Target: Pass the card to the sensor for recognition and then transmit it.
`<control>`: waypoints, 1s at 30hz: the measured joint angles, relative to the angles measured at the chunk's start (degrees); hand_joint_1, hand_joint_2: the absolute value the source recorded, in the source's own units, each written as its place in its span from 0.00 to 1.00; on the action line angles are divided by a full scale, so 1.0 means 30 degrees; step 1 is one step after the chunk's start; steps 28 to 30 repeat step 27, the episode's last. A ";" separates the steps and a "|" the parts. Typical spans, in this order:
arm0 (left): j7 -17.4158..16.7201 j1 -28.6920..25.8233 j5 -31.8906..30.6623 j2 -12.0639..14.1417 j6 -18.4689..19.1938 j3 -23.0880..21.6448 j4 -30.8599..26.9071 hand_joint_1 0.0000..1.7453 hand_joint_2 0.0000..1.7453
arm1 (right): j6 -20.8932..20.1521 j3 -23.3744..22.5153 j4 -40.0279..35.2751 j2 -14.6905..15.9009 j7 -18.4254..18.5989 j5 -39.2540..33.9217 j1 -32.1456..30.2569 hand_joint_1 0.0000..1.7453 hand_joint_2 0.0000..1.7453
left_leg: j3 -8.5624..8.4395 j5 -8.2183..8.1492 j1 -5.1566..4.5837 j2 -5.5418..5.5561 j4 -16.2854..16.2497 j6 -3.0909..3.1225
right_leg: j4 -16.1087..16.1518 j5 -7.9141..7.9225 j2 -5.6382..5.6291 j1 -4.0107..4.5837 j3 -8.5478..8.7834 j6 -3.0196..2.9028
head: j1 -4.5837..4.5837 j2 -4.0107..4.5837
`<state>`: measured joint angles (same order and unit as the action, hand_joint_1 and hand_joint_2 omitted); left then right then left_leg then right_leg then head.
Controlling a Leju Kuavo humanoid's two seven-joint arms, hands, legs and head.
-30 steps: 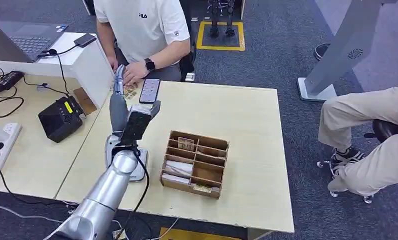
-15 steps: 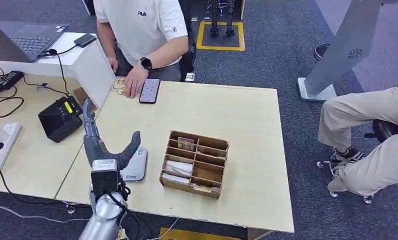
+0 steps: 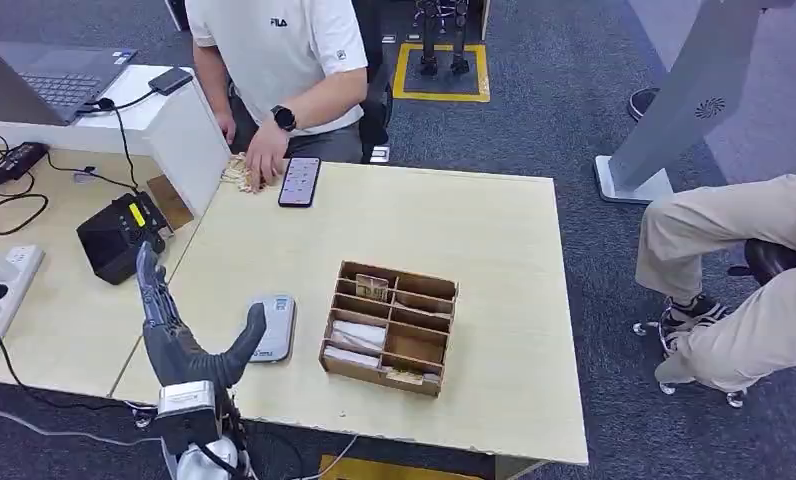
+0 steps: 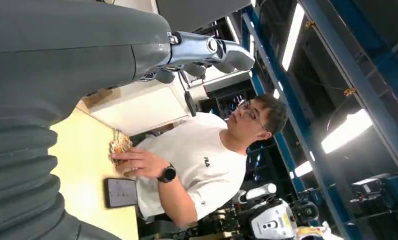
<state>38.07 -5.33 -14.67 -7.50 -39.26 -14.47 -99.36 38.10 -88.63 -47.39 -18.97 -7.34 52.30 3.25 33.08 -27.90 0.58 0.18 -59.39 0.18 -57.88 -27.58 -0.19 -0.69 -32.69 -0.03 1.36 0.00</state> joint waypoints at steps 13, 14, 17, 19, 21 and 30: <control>-0.0430 -0.0351 -0.0612 -0.0488 0.0058 -0.1071 -0.0087 0.00 1.00 | 0.0000 0.0000 -0.0175 0.0000 0.0000 0.0277 -0.0027 0.00 1.00 | -0.0001 0.0000 -0.0001 0.0002 0.0000 0.0000 | 0.0000 0.0000 -0.0001 0.0000 0.0001 0.0000 | 0.0000 0.0000; -0.0445 -0.0361 -0.0604 -0.0503 0.0073 -0.1129 -0.0087 0.00 1.00 | 0.0000 0.0000 -0.0175 0.0000 -0.0022 0.0270 -0.0027 0.00 1.00 | -0.0001 0.0000 0.0000 0.0002 0.0000 0.0000 | 0.0000 0.0000 -0.0001 0.0000 0.0000 0.0000 | 0.0000 0.0000; -0.0525 -0.0368 -0.0583 -0.0503 0.0087 -0.1231 -0.0087 0.00 1.00 | 0.0000 0.0000 -0.0094 -0.0015 -0.0139 -0.0212 -0.0025 0.00 1.00 | -0.0001 0.0000 0.0001 0.0002 0.0000 0.0000 | 0.0000 0.0000 -0.0001 0.0000 0.0001 0.0000 | 0.0000 0.0000; -0.0590 -0.0373 -0.0583 -0.0503 0.0087 -0.1238 -0.0087 0.00 1.00 | 0.0000 0.0000 0.0073 -0.0022 -0.0211 -0.0510 -0.0028 0.00 1.00 | -0.0001 0.0000 0.0002 0.0002 0.0000 0.0000 | 0.0000 0.0000 -0.0001 0.0000 0.0000 0.0000 | -0.0007 0.0000; -0.0634 -0.0382 -0.0604 -0.0503 0.0087 -0.1246 -0.0087 0.00 1.00 | 0.0000 0.0000 0.0233 -0.0022 -0.0313 -0.0589 -0.0027 0.00 1.00 | -0.0001 0.0000 0.0002 0.0002 0.0001 0.0000 | -0.0001 0.0000 -0.0001 0.0000 0.0001 -0.0001 | 0.0000 0.0000; -0.0663 -0.0525 -0.0707 -0.0619 0.0168 -0.1246 -0.0087 0.00 1.00 | 0.0000 0.0015 0.0611 -0.0022 -0.0174 -0.0758 -0.0029 0.00 1.00 | 0.0000 0.0000 0.0000 0.0003 0.0000 0.0000 | 0.0000 0.0000 0.0000 0.0000 0.0004 0.0000 | 0.0001 0.0000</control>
